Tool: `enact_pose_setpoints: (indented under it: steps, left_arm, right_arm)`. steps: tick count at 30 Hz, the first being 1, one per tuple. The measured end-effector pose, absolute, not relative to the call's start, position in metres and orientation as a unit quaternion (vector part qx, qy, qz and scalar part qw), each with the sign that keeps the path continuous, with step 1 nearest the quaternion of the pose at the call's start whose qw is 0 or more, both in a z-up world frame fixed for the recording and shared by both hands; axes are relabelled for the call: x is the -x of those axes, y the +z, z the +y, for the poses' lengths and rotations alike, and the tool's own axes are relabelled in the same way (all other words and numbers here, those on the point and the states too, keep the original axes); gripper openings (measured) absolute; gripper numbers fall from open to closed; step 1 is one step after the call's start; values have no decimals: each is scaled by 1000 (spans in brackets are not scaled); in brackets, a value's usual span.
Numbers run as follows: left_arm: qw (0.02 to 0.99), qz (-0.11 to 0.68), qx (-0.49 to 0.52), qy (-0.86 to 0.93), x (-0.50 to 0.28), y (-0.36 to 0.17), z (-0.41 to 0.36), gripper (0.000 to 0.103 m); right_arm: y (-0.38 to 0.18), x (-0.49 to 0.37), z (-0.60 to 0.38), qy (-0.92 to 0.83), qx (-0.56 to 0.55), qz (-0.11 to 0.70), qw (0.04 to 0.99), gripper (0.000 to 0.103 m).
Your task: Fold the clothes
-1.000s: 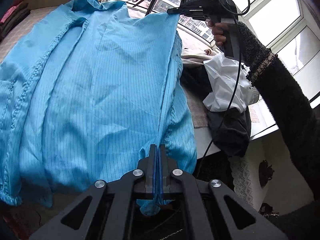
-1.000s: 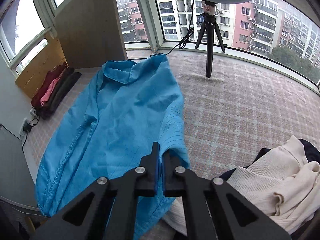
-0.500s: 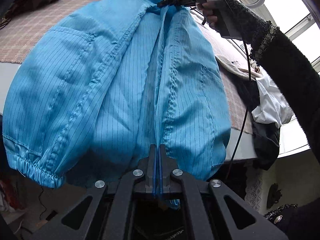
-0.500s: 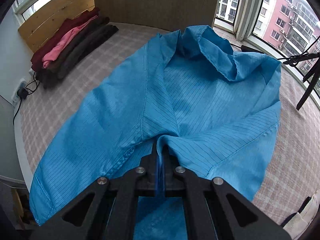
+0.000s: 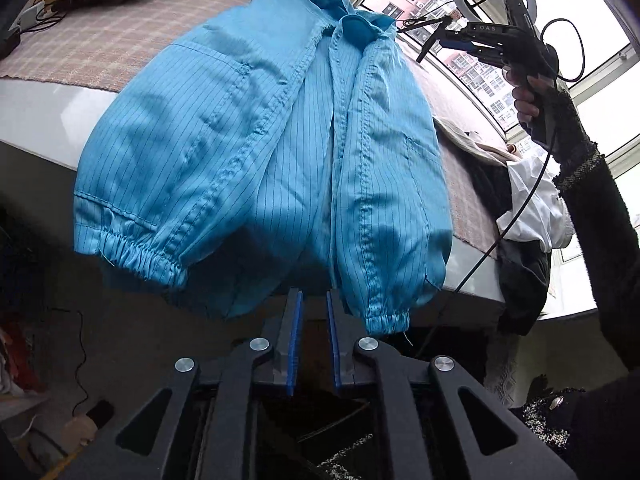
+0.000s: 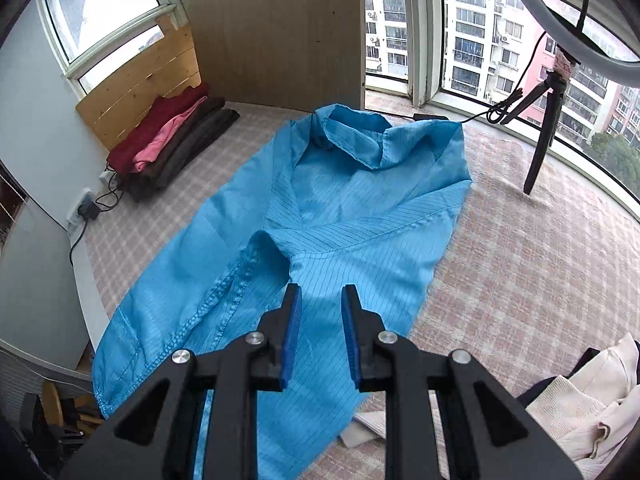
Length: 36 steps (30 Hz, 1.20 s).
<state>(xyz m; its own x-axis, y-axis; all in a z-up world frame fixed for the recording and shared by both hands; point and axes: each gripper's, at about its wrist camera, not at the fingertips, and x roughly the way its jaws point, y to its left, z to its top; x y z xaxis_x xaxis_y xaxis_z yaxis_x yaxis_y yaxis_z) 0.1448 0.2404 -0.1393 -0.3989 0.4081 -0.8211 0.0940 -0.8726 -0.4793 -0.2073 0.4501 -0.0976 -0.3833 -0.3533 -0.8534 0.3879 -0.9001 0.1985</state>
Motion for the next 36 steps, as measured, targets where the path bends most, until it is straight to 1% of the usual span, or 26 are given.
enact_pose_setpoints:
  steps: [2, 3, 4, 5, 6, 8, 9, 10, 11, 12, 13, 14, 16, 17, 20, 21, 23, 25, 26, 27, 28, 32, 34, 35, 36]
  left_arm:
    - [115, -225, 548, 798, -144, -142, 254, 10]
    - [125, -220, 548, 797, -142, -143, 264, 15]
    - [134, -215, 546, 798, -139, -143, 276, 19]
    - [139, -209, 547, 798, -137, -145, 284, 25]
    - [142, -202, 552, 797, -135, -147, 290, 28]
    - [148, -190, 562, 791, -128, -154, 301, 29]
    - [141, -177, 567, 792, -124, -159, 306, 31]
    - [133, -164, 572, 792, -120, -164, 310, 31]
    - [125, -159, 580, 789, -117, -170, 311, 26]
    - [129, -168, 579, 787, -117, -173, 309, 8]
    - [134, -177, 578, 785, -116, -175, 308, 0]
    - [135, -182, 574, 787, -118, -173, 304, 0]
    - [119, -168, 561, 802, -128, -164, 292, 0]
    - [104, -160, 565, 803, -131, -165, 286, 0]
    - [67, -184, 583, 788, -128, -183, 267, 0]
    - [66, -196, 587, 783, -125, -186, 264, 0]
    - [85, -209, 571, 789, -127, -176, 266, 0]
    - [104, -214, 551, 800, -132, -161, 271, 13]
    - [114, -216, 546, 801, -135, -157, 274, 31]
    - [124, -220, 542, 802, -136, -154, 277, 46]
    - [131, -224, 537, 802, -136, -154, 281, 50]
    - [148, -234, 548, 789, -123, -172, 299, 53]
    - [151, -240, 556, 782, -113, -185, 307, 53]
    - [149, -248, 557, 779, -112, -192, 305, 45]
    - [147, -264, 554, 776, -111, -198, 300, 22]
  right_arm:
    - [-117, 207, 458, -822, -527, 10, 215, 21]
    - [-127, 206, 460, -817, -536, 8, 212, 21]
    - [-136, 207, 450, -813, -541, 19, 214, 21]
    - [-145, 207, 439, -810, -545, 31, 215, 21]
    - [-151, 207, 428, -809, -545, 52, 215, 21]
    - [-161, 210, 413, -807, -547, 78, 211, 21]
    - [-166, 211, 409, -803, -551, 84, 210, 21]
    - [-170, 213, 404, -800, -555, 89, 210, 21]
    - [-175, 214, 400, -797, -559, 95, 209, 21]
    - [-180, 216, 396, -794, -563, 100, 209, 21]
    - [-184, 218, 392, -790, -566, 105, 209, 21]
    - [-188, 218, 389, -787, -569, 107, 213, 21]
    - [-194, 221, 382, -783, -570, 103, 226, 21]
    - [-197, 223, 378, -782, -569, 98, 233, 21]
    - [-201, 229, 367, -779, -569, 93, 245, 21]
    - [-199, 230, 366, -780, -567, 93, 249, 21]
    - [-177, 225, 384, -790, -546, 81, 265, 21]
    - [-156, 221, 405, -803, -530, 71, 264, 21]
    - [-150, 221, 416, -802, -533, 62, 262, 21]
    - [-145, 221, 425, -802, -536, 53, 259, 21]
    - [-146, 222, 426, -800, -540, 52, 257, 21]
    - [-151, 223, 427, -793, -554, 55, 246, 21]
    - [-160, 223, 420, -789, -560, 69, 242, 21]
    - [-165, 223, 417, -787, -563, 75, 239, 21]
    - [-169, 223, 414, -785, -566, 82, 237, 21]
